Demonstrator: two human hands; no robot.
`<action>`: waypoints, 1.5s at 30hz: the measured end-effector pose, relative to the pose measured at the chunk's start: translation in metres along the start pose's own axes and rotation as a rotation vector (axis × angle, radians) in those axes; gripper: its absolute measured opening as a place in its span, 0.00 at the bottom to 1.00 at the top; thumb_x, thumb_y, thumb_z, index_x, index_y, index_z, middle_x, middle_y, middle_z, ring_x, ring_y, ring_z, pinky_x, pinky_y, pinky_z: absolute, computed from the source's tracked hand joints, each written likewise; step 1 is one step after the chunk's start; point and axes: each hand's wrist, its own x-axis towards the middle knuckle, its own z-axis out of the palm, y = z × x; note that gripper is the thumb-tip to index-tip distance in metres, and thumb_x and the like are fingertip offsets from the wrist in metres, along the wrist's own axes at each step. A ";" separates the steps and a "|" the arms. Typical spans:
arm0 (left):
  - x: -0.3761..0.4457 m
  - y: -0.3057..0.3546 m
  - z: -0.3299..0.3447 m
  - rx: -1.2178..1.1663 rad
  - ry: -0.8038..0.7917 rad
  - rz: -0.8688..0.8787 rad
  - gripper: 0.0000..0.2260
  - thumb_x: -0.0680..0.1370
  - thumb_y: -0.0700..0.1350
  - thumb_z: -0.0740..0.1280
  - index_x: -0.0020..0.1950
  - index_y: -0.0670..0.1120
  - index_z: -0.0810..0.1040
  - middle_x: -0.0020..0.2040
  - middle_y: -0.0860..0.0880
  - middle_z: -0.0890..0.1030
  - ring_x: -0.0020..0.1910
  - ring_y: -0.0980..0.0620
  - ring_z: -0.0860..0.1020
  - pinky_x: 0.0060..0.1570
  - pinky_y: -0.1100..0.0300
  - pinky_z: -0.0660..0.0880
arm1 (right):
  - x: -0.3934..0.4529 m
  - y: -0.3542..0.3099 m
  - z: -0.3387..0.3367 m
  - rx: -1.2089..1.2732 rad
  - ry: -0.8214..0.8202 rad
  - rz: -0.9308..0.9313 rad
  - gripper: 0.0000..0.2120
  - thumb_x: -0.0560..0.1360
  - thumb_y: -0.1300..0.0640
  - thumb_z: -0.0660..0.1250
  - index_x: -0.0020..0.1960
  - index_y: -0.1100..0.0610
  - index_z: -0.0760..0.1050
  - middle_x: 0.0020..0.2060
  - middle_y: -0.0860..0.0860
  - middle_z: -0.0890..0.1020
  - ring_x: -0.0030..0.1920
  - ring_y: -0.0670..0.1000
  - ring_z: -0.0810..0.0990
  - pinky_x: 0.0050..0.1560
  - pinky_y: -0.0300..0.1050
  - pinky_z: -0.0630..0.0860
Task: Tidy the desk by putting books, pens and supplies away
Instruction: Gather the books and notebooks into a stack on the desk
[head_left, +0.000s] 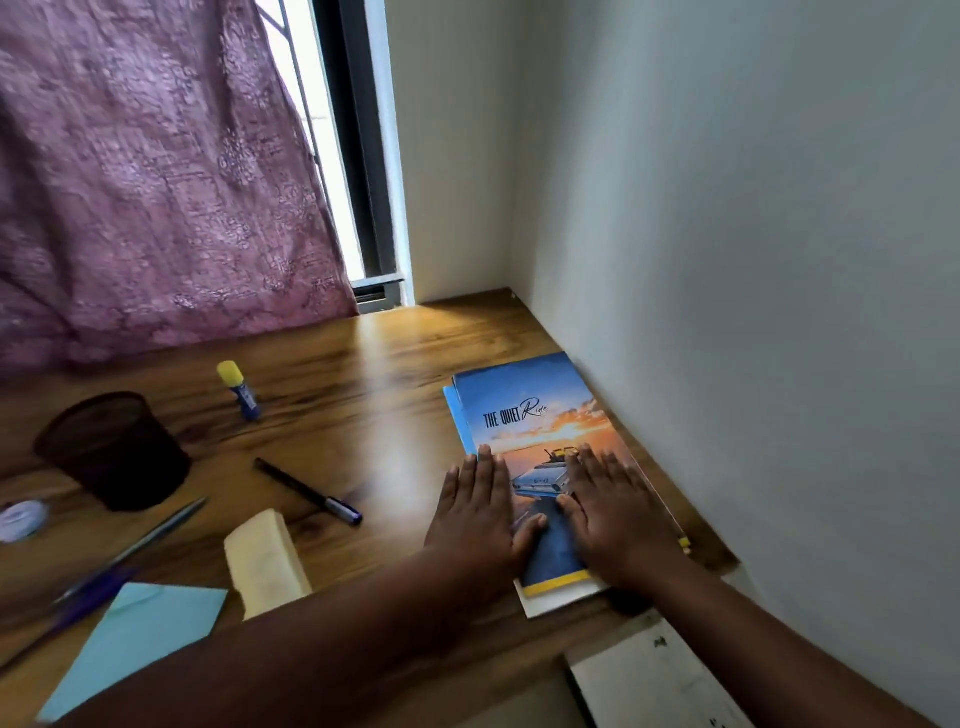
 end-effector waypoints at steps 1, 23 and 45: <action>-0.001 -0.003 -0.004 0.003 -0.018 0.005 0.53 0.61 0.73 0.25 0.78 0.42 0.38 0.78 0.43 0.37 0.77 0.47 0.36 0.72 0.52 0.32 | 0.001 -0.001 -0.004 -0.026 -0.025 0.012 0.41 0.68 0.36 0.29 0.77 0.53 0.44 0.77 0.52 0.45 0.77 0.53 0.44 0.74 0.48 0.39; -0.238 -0.363 -0.156 0.016 0.510 -0.158 0.53 0.67 0.75 0.35 0.76 0.35 0.53 0.77 0.35 0.54 0.77 0.39 0.51 0.71 0.45 0.35 | 0.014 -0.471 -0.076 -0.002 0.205 -0.491 0.38 0.72 0.39 0.39 0.76 0.58 0.54 0.76 0.56 0.58 0.76 0.55 0.53 0.74 0.46 0.48; -0.491 -0.774 -0.141 0.110 0.197 -1.017 0.30 0.82 0.59 0.48 0.78 0.43 0.49 0.79 0.39 0.49 0.78 0.41 0.48 0.74 0.45 0.43 | 0.023 -0.957 0.069 -0.059 -0.078 -1.153 0.46 0.69 0.25 0.40 0.77 0.54 0.52 0.77 0.56 0.54 0.76 0.57 0.51 0.74 0.51 0.49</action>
